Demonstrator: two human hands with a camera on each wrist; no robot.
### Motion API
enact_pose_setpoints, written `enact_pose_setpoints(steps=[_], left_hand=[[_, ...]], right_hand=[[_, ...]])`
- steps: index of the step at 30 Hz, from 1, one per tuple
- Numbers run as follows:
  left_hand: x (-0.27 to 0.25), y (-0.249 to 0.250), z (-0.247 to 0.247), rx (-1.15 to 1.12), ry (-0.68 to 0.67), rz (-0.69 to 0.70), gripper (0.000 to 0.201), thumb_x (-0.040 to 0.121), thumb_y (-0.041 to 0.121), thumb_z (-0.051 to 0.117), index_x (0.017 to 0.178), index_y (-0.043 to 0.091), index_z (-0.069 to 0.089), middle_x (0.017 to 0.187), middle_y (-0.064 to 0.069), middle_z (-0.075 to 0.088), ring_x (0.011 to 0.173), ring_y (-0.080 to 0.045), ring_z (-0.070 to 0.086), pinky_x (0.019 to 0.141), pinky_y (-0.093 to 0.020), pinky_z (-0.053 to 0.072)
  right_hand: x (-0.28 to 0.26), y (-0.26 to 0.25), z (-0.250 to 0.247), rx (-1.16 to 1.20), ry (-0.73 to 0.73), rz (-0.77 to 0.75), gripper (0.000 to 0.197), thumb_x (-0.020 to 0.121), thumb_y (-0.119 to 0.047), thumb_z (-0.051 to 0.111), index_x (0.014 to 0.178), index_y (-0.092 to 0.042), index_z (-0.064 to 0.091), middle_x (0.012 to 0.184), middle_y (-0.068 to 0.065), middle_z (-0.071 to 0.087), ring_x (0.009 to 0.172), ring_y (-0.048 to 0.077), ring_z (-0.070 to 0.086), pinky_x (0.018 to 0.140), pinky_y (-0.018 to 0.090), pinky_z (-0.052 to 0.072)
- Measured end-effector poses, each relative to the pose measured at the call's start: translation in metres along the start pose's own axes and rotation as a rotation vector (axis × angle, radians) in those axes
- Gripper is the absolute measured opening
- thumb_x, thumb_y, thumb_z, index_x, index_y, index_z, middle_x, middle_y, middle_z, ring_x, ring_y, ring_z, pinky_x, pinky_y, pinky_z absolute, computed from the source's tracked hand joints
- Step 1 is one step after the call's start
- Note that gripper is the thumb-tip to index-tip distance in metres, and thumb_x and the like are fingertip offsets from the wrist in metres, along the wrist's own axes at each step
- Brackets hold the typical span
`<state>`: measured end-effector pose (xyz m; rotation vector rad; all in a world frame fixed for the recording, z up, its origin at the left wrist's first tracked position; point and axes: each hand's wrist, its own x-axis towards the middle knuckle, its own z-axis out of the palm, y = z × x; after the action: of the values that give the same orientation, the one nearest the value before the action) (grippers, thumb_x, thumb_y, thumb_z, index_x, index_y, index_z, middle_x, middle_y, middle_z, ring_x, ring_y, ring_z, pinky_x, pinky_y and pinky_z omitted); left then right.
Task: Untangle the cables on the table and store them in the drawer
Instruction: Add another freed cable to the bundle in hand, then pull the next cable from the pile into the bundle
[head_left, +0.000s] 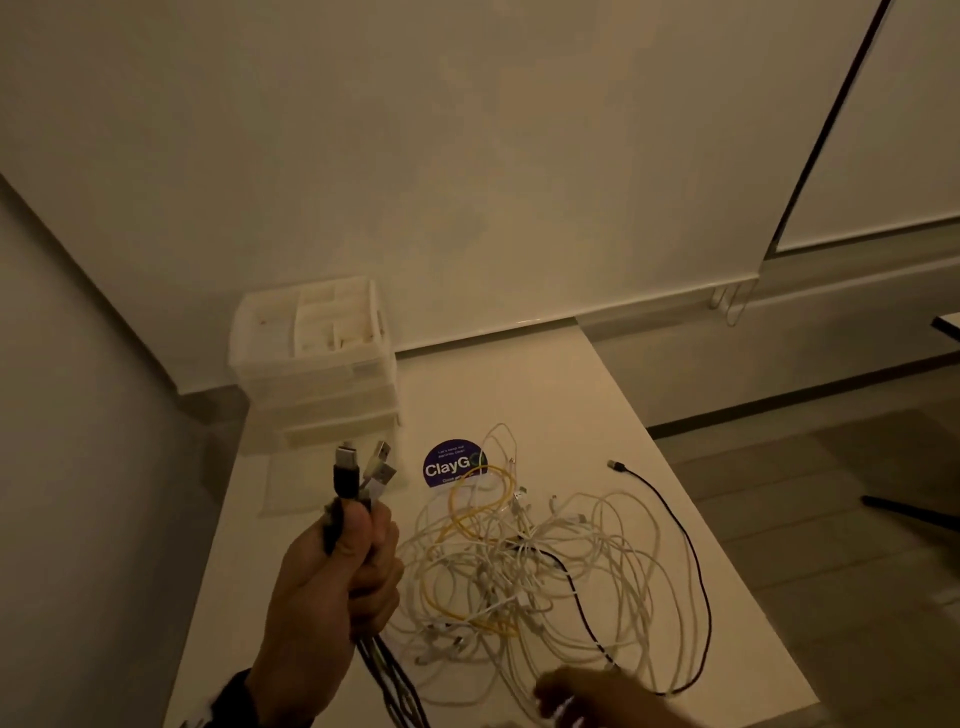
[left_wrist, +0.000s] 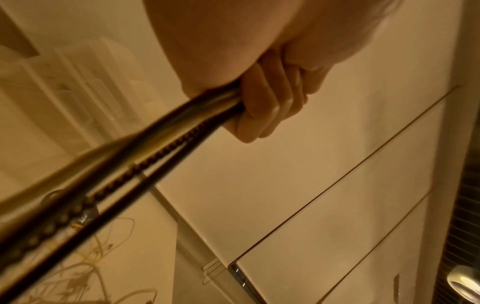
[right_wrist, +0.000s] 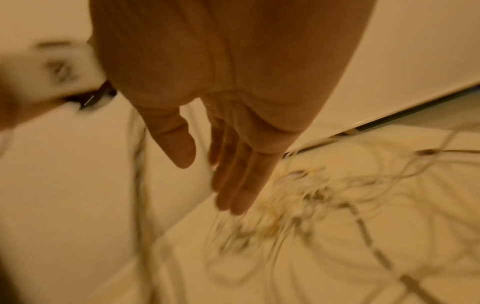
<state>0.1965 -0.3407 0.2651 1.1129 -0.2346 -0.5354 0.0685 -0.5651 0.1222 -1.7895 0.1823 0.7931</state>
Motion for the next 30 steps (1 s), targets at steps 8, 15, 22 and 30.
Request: enact_pose_setpoints(steps=[8,15,22,30], left_hand=[[0.019,-0.019,0.001,0.184,0.120,0.018,0.064,0.054,0.069,0.080,0.056,0.014,0.046,0.051,-0.005,0.031,0.040,-0.015,0.029,0.038,-0.024,0.032],[0.018,-0.026,-0.007,0.332,0.220,0.017,0.060,0.059,0.074,0.072,0.059,0.019,0.052,0.054,-0.009,0.040,0.043,-0.023,0.040,0.044,-0.032,0.038],[0.015,-0.023,-0.007,0.321,0.220,-0.017,0.062,0.062,0.072,0.072,0.060,0.015,0.049,0.055,-0.008,0.036,0.038,-0.019,0.034,0.041,-0.027,0.033],[0.020,-0.024,-0.009,0.318,0.157,-0.018,0.063,0.065,0.073,0.070,0.057,0.014,0.047,0.053,-0.008,0.032,0.036,-0.012,0.025,0.040,-0.021,0.025]], right_hand=[[0.076,0.070,-0.204,-0.381,0.852,0.300,0.023,0.094,-0.015,0.053,0.116,-0.010,0.058,0.114,0.013,0.063,0.095,0.025,0.060,0.080,0.031,0.048],[0.125,0.093,-0.220,-0.460,0.836,0.504,0.033,0.089,-0.008,0.050,0.122,-0.007,0.046,0.129,0.016,0.044,0.123,0.039,0.041,0.099,0.050,0.042],[0.134,0.102,-0.220,-0.403,0.846,0.544,0.021,0.092,-0.012,0.054,0.111,-0.003,0.052,0.122,0.020,0.052,0.117,0.040,0.047,0.095,0.051,0.044],[0.137,0.098,-0.200,-0.353,0.871,0.606,0.033,0.090,0.003,0.049,0.122,-0.001,0.042,0.131,0.022,0.037,0.122,0.040,0.037,0.097,0.055,0.041]])
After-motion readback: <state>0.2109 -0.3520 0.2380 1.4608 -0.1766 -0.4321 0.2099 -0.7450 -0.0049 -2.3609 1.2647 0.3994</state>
